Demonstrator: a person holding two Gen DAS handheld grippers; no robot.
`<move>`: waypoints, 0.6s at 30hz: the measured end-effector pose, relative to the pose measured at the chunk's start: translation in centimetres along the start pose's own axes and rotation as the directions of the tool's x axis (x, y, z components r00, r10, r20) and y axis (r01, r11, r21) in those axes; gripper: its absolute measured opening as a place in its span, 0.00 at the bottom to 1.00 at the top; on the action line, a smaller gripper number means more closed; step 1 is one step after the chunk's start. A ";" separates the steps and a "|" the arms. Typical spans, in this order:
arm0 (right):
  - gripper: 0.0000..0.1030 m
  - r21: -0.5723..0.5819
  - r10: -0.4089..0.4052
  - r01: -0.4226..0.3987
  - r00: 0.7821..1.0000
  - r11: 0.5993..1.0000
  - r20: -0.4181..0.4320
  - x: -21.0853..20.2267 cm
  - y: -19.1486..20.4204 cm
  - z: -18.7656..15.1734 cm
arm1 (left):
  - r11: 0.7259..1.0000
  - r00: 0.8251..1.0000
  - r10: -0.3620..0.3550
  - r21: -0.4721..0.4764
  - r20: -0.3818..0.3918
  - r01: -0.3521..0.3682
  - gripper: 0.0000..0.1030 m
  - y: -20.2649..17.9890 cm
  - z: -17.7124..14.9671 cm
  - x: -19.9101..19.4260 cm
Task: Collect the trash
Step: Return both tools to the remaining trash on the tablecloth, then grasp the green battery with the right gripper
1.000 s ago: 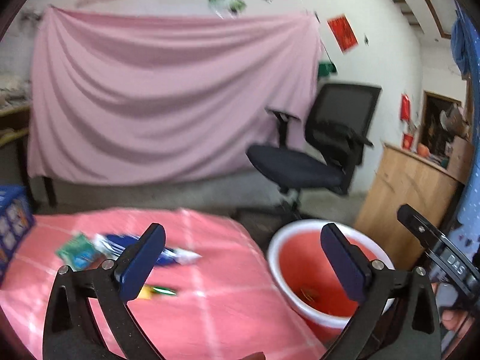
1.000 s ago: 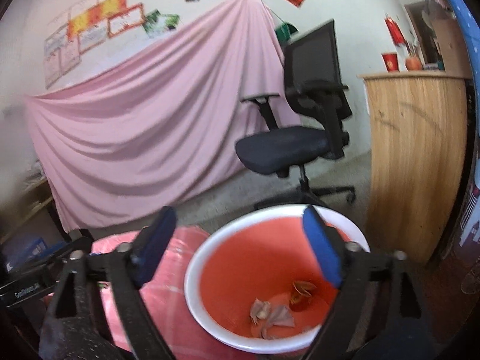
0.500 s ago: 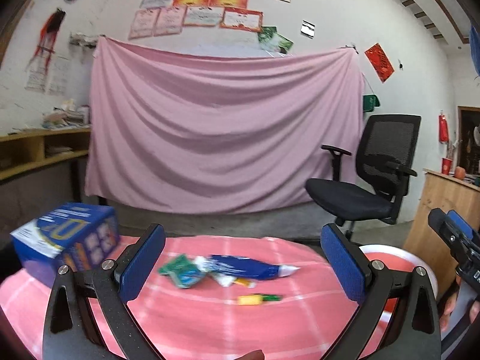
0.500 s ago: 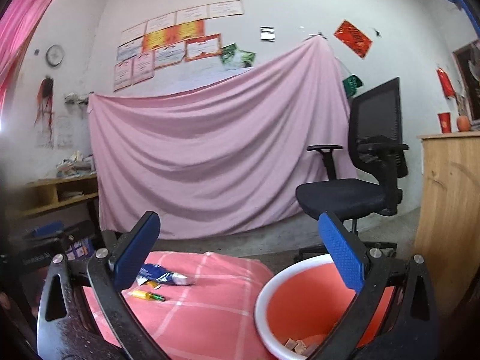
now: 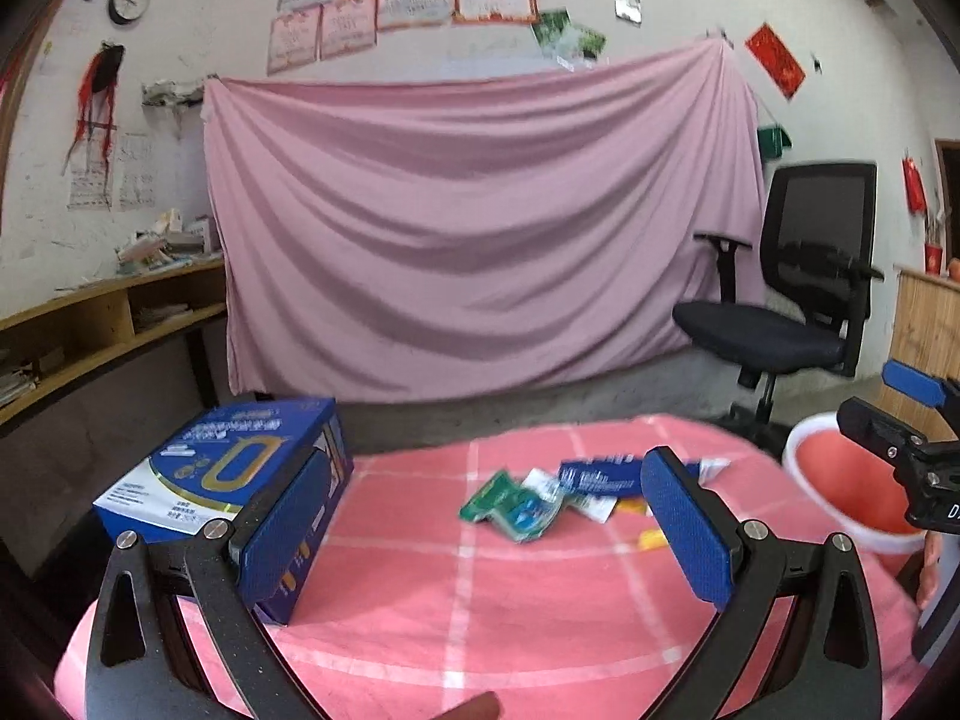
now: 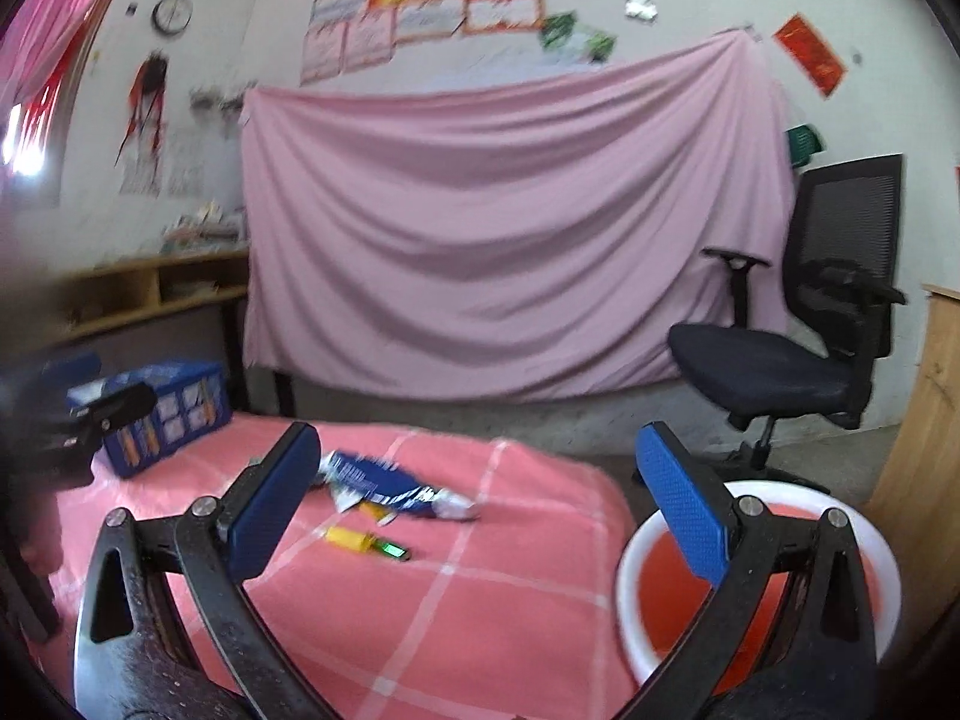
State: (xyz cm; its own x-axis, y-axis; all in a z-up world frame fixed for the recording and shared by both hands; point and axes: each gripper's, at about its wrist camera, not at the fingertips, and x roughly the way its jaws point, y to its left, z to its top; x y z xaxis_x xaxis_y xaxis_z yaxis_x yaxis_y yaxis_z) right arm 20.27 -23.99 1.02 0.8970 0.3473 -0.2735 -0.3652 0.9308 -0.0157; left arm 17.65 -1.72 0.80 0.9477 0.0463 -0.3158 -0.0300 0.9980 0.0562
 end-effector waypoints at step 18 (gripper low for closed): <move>0.66 0.010 0.128 -0.139 0.874 0.990 -0.468 10.1 0.7 -3.3 | 0.993 0.918 -0.097 0.021 -0.385 0.114 0.73 -0.1 -1.6 9.6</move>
State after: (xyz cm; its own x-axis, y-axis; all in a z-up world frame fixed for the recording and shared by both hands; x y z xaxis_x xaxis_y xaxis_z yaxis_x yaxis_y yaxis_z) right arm 28.20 -20.18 -4.96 0.6210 0.3690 -0.6915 -0.4841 0.8744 0.0319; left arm 26.24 -1.33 -3.72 0.7503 -0.0372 -0.6601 0.0846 0.9956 0.0401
